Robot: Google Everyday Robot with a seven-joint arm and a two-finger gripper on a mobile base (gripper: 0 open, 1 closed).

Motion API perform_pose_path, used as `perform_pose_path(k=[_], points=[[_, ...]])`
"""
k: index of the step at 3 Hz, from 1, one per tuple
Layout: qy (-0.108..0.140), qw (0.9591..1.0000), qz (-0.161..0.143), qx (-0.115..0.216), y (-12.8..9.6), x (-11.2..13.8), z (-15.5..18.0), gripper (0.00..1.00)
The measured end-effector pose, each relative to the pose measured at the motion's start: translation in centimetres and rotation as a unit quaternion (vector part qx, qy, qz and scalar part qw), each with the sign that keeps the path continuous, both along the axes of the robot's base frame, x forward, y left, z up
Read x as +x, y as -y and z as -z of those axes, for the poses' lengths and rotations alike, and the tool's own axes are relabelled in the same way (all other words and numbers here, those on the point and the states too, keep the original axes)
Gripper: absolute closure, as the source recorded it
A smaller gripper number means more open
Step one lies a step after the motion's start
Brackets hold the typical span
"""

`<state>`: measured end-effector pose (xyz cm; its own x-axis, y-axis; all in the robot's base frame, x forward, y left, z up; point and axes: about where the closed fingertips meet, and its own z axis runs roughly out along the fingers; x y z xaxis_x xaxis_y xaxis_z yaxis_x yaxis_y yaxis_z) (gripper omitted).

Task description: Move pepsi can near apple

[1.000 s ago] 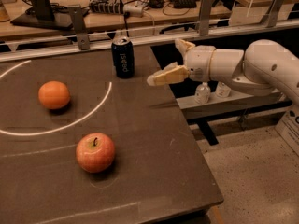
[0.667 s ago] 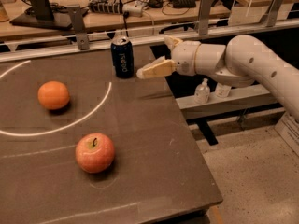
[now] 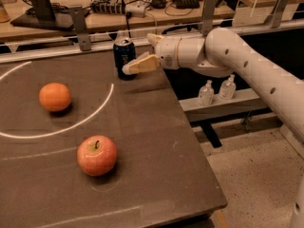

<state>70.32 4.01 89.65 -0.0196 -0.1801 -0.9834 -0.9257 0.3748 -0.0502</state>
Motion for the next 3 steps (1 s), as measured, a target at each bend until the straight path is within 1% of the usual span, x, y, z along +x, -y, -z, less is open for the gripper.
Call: perform_pose_path(k=[1, 2, 3], points=[[-0.004, 0.9993, -0.035, -0.014, -2.7, 1.0, 0.7, 0.16], [-0.011, 0.9979, -0.061, -0.018, -4.3, 1.6, 1.4, 0.47], [-0.020, 0.9978, -0.059, -0.019, -3.9, 1.4, 2.1, 0.70]])
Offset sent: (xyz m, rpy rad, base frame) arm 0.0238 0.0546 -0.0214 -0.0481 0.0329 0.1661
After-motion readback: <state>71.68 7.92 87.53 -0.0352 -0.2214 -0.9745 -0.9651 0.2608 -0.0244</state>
